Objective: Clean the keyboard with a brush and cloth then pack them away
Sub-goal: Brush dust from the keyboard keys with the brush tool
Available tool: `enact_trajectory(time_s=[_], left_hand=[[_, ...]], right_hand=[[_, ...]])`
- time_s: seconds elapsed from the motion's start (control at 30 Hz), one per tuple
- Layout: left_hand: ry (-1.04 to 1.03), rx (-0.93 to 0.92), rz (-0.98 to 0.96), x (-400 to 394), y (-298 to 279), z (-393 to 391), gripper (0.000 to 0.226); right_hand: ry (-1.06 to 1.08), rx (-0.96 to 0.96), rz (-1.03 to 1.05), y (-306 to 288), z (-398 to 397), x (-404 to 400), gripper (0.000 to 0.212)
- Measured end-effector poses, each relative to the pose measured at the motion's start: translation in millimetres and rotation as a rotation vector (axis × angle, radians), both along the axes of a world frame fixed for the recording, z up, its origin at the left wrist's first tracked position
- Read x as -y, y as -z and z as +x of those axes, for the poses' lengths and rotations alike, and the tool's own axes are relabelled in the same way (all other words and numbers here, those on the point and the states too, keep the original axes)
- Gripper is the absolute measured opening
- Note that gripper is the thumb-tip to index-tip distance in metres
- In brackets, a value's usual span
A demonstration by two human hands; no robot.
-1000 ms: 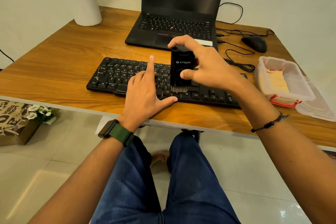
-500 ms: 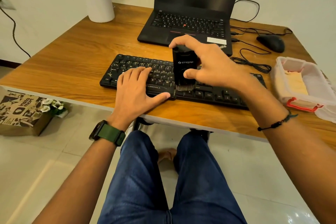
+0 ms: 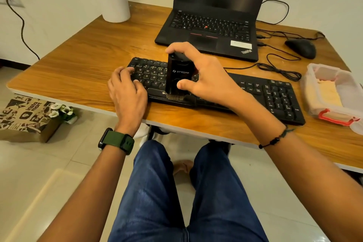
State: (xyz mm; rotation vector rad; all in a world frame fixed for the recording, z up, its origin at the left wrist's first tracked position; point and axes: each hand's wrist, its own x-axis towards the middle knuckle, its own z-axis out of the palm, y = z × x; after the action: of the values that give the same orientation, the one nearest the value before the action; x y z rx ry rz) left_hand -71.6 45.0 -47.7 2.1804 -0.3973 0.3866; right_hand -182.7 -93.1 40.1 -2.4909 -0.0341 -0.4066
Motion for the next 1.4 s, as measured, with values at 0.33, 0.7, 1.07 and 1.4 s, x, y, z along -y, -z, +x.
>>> enact_trajectory(time_s=[0.33,0.7,1.07,1.4], left_hand=[[0.006,-0.052,-0.059,-1.2,-0.5,-0.5,0.041],[0.001,-0.051,-0.111,-4.5,0.1,0.7,0.041],[-0.013,-0.029,-0.097,-3.1,0.3,-0.1,0.044],[-0.018,-0.037,-0.137,-3.4,1.5,-0.3,0.045]], right_hand=[[0.018,-0.094,-0.082,-14.9,-23.3,17.4,0.062],[-0.092,0.138,-0.104,25.9,29.5,-39.0,0.065],[0.007,0.113,-0.148,9.8,-20.4,3.3,0.061],[-0.028,0.137,-0.133,20.1,2.6,-20.1,0.063]])
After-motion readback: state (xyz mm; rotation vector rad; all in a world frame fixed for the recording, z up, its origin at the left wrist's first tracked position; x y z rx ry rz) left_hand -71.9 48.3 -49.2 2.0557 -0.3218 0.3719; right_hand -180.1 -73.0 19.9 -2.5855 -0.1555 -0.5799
